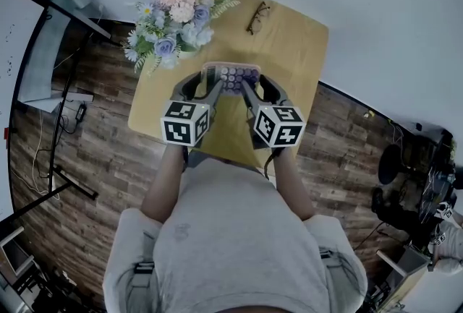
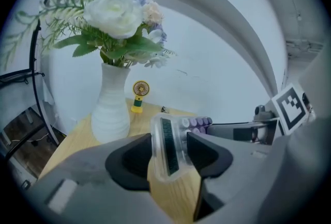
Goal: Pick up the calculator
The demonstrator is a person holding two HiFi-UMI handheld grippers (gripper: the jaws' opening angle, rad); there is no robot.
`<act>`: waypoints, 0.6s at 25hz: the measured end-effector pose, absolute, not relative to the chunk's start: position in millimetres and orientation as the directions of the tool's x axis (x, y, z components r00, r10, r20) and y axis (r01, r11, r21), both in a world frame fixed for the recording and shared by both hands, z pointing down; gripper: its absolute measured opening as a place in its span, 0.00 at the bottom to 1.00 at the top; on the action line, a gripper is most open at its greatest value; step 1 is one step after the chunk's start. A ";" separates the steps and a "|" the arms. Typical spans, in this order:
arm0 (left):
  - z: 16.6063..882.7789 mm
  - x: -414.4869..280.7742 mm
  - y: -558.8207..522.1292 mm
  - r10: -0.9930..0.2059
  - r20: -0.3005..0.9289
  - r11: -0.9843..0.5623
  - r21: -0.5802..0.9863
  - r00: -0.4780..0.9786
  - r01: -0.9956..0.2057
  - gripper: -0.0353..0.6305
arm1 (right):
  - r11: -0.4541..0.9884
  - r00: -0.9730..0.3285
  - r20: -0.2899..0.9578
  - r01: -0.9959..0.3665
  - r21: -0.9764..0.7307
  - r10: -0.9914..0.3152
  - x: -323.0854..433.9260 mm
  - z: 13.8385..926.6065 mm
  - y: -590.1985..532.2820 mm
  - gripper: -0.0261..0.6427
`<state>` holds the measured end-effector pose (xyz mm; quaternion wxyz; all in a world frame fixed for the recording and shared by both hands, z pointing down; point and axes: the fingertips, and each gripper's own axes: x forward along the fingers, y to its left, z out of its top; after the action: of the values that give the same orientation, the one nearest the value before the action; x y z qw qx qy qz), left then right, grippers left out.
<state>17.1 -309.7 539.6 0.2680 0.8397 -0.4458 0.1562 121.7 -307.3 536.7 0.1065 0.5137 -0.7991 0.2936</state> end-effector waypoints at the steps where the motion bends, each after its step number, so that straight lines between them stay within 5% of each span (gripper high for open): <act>1: 535.6 17.8 -307.8 -0.668 0.495 -0.464 0.307 0.556 -0.831 0.38 | 0.303 -0.445 0.463 -0.886 -0.351 -0.766 122.6 531.9 -306.0 0.35; 15: 471.1 16.1 -291.6 -0.742 0.364 -0.510 0.239 0.563 -0.826 0.38 | 0.353 -0.416 0.326 -0.906 -0.235 -0.849 121.3 461.4 -288.3 0.34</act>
<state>16.1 -291.6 471.1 0.1955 0.8621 -0.4548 0.1080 121.3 -288.3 461.4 0.0739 0.5355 -0.8192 0.1914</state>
